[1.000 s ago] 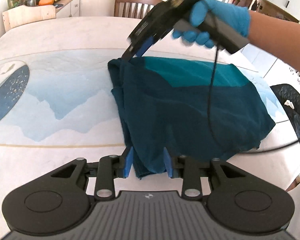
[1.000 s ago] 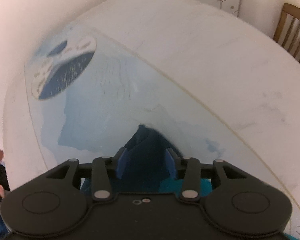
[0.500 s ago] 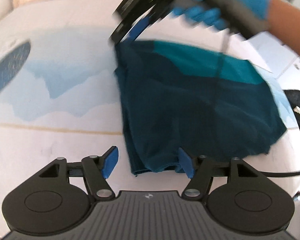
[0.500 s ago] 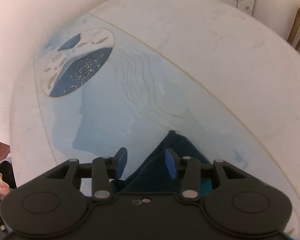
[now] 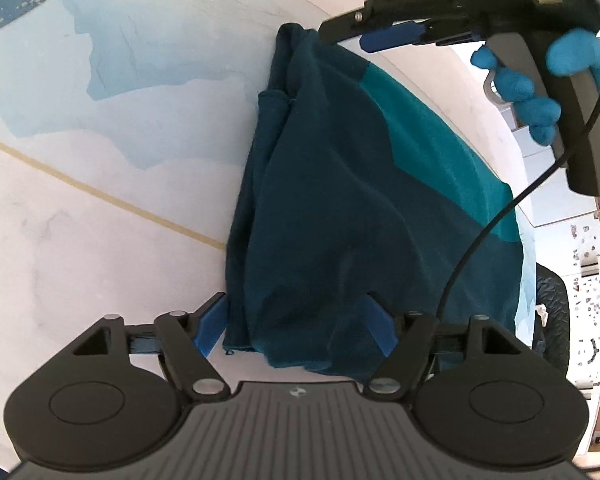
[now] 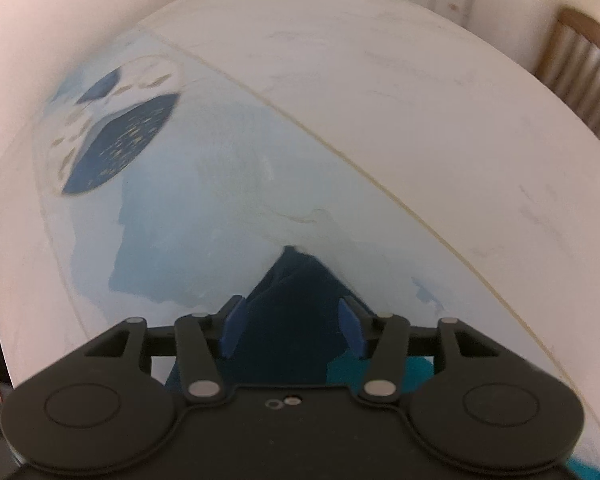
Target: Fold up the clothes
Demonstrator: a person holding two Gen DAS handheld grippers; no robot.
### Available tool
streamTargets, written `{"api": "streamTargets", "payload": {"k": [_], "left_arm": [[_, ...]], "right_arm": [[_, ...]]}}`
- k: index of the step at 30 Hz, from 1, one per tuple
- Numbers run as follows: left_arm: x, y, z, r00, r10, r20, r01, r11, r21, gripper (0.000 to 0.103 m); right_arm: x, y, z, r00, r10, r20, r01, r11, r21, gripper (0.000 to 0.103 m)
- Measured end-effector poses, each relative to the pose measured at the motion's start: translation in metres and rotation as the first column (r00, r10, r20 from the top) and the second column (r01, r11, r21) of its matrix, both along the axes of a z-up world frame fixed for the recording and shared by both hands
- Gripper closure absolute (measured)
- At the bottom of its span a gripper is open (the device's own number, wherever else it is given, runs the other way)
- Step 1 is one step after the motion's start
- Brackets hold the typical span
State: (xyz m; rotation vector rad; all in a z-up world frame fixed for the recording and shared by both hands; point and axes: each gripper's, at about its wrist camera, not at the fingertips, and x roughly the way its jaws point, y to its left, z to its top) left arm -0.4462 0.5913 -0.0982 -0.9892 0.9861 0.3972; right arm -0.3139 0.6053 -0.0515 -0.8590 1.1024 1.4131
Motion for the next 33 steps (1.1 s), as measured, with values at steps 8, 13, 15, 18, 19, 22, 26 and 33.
{"api": "streamTargets", "payload": {"k": [8,13,15,18,19,22,26,33], "left_arm": [[0.011,-0.013,-0.001,1.0,-0.005,-0.002,0.005,0.999,0.051,0.078],[0.027,-0.038,0.022,0.992,-0.111,0.063,0.097,0.978,0.184,0.086],[0.037,-0.048,0.028,0.983,-0.165,0.079,0.144,0.963,0.229,0.086],[0.051,-0.059,0.03,0.972,-0.22,0.085,0.19,0.945,0.266,0.086],[0.054,-0.06,0.029,0.969,-0.23,0.085,0.2,0.942,0.271,0.086],[0.057,-0.064,0.03,0.966,-0.246,0.085,0.214,0.936,0.281,0.087],[0.054,-0.065,0.031,0.966,-0.242,0.091,0.209,0.938,0.276,0.087],[0.052,-0.075,0.047,0.946,-0.296,0.134,0.246,0.923,0.297,0.086]], "right_arm": [[-0.014,0.015,-0.017,0.995,-0.092,-0.027,0.09,0.994,-0.069,0.0],[-0.034,0.025,-0.028,0.996,-0.088,0.025,0.09,0.99,-0.111,0.0],[-0.041,0.027,-0.032,0.996,-0.069,0.051,0.075,0.988,-0.132,0.0],[-0.05,0.026,-0.039,0.994,-0.032,0.102,0.048,0.986,-0.157,0.0],[-0.052,0.026,-0.041,0.993,-0.023,0.116,0.042,0.986,-0.163,0.0],[-0.044,0.018,-0.04,0.993,-0.027,0.117,0.045,0.988,-0.147,0.0],[-0.03,0.006,-0.035,0.994,-0.044,0.105,0.056,0.992,-0.115,0.0],[0.014,-0.033,-0.002,0.989,-0.137,0.057,0.14,0.99,-0.035,0.0]]}}
